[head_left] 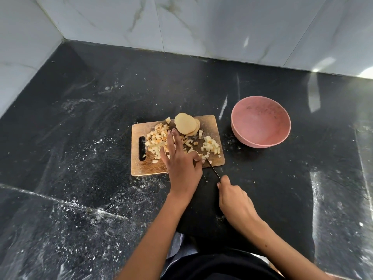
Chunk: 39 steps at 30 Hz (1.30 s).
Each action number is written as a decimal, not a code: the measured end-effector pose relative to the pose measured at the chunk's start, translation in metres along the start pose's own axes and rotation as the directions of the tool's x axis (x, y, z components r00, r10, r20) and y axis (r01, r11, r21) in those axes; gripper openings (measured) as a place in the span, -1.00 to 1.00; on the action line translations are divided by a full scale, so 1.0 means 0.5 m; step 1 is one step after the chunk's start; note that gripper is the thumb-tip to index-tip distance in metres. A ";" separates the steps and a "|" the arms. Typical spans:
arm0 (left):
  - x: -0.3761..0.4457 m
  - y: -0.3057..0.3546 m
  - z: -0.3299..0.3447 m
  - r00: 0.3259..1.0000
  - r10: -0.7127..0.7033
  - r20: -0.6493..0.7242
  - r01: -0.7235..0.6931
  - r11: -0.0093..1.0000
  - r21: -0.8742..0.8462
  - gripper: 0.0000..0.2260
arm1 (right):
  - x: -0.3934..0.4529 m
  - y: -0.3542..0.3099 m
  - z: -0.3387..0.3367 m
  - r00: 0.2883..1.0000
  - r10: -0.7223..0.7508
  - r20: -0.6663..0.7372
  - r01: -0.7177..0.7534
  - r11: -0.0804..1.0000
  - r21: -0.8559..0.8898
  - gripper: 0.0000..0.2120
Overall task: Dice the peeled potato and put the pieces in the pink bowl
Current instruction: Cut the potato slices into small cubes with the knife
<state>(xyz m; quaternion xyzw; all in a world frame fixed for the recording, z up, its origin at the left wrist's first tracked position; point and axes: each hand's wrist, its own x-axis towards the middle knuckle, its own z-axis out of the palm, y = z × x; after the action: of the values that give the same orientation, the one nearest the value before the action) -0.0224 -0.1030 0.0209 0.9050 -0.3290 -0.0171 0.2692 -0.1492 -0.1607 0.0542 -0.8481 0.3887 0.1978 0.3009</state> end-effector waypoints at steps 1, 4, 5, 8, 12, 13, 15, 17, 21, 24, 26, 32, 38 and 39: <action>-0.001 -0.001 0.001 1.000 0.004 -0.006 -0.004 1.000 -0.003 -0.90 | -0.006 0.005 0.000 1.000 0.001 0.005 -0.001 1.000 -0.012 -0.82; -0.006 -0.005 0.005 1.000 0.011 -0.014 -0.011 1.000 -0.001 -0.91 | 0.003 0.009 -0.011 1.000 0.008 0.002 -0.008 1.000 0.000 -0.81; -0.008 -0.007 0.004 1.000 0.006 -0.006 -0.006 1.000 -0.003 -0.93 | 0.011 0.006 -0.017 1.000 0.008 -0.007 -0.007 1.000 0.017 -0.81; -0.010 -0.011 -0.006 0.999 -0.029 0.047 0.029 0.999 -0.018 -0.98 | 0.021 -0.001 -0.031 0.998 -0.029 -0.052 0.032 0.997 0.066 -0.80; -0.005 -0.009 -0.020 0.996 -0.075 0.051 0.076 0.997 -0.030 -0.97 | 0.004 -0.004 -0.024 0.997 -0.066 -0.040 0.071 0.990 0.126 -0.77; -0.003 -0.008 -0.020 0.996 -0.079 0.050 0.080 0.996 -0.028 -0.97 | 0.002 -0.004 -0.019 0.997 -0.068 -0.034 0.072 0.988 0.134 -0.77; -0.001 -0.005 -0.020 0.994 -0.087 0.061 0.088 0.996 -0.018 -0.98 | 0.002 -0.003 -0.014 0.996 -0.073 -0.044 0.078 0.986 0.145 -0.77; 0.000 -0.005 -0.020 0.994 -0.089 0.068 0.090 0.996 -0.013 -0.98 | 0.002 -0.001 -0.012 0.995 -0.077 -0.058 0.085 0.985 0.150 -0.76; 0.001 -0.005 -0.019 0.994 -0.082 0.068 0.082 0.997 -0.001 -0.97 | 0.000 0.004 -0.010 0.994 -0.085 -0.067 0.094 0.985 0.146 -0.76; 0.002 -0.007 -0.018 0.993 -0.088 0.073 0.089 0.996 -0.008 -0.97 | 0.003 0.002 -0.008 0.993 -0.091 -0.071 0.101 0.984 0.147 -0.76; 0.002 -0.007 -0.017 0.993 -0.094 0.075 0.096 0.995 -0.022 -0.97 | 0.000 0.003 -0.009 0.993 -0.096 -0.075 0.106 0.983 0.150 -0.76; 0.003 -0.010 -0.016 0.991 -0.104 0.080 0.107 0.994 -0.031 -0.98 | -0.004 -0.004 -0.007 0.996 -0.075 -0.058 0.081 0.990 0.118 -0.77; 0.006 -0.011 -0.015 0.992 -0.088 0.086 0.092 0.995 -0.044 -0.96 | 0.010 -0.016 -0.003 1.000 -0.005 -0.018 0.005 1.000 0.021 -0.82; 0.006 -0.011 -0.015 0.991 -0.091 0.095 0.095 0.995 -0.041 -0.96 | 0.012 -0.018 -0.003 1.000 -0.003 -0.016 0.003 1.000 0.004 -0.83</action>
<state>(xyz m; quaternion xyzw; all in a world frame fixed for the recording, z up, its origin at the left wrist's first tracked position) -0.0154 -0.0978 0.0252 0.9112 -0.2982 -0.0793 0.2731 -0.1385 -0.1605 0.0552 -0.8496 0.3901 0.1897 0.3001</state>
